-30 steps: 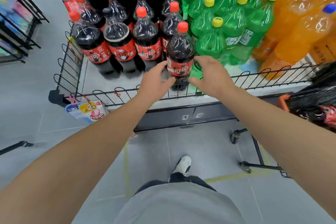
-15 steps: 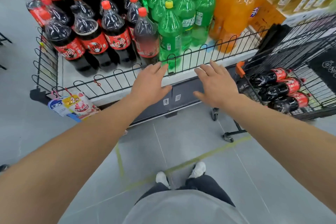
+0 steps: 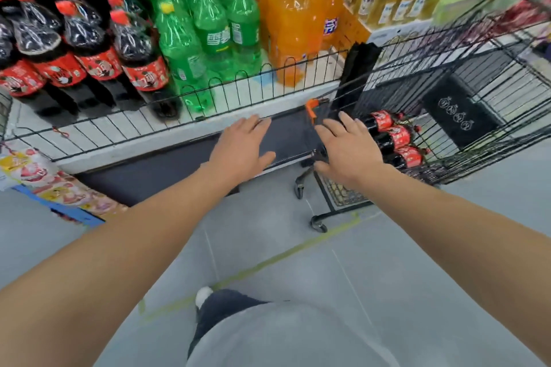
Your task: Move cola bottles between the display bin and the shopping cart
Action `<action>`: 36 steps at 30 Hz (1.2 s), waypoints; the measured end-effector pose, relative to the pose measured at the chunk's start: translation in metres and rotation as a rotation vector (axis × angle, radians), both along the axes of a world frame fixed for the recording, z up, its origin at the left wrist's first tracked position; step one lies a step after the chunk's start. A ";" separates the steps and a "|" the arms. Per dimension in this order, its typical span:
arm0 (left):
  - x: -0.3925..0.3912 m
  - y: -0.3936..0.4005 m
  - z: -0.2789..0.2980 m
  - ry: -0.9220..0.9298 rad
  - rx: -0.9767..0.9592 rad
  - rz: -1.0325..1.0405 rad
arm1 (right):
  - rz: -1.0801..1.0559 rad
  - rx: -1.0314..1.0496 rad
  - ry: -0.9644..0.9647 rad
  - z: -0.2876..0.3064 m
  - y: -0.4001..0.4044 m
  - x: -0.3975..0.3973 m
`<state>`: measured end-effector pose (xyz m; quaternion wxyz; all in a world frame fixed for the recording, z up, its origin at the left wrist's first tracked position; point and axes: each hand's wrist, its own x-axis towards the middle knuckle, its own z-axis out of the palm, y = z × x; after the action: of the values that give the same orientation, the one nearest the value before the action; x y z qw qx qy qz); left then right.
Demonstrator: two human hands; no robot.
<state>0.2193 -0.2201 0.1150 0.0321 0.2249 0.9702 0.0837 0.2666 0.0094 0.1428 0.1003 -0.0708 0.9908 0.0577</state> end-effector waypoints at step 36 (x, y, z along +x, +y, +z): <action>-0.190 0.415 -0.171 -0.522 -0.003 -0.011 | -0.532 -0.302 -0.369 -0.158 0.422 -0.199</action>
<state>0.0291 0.1948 -0.0563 0.2823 0.2009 0.9280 0.1371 0.0674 0.4317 -0.0155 0.2773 0.1666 0.9371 -0.1312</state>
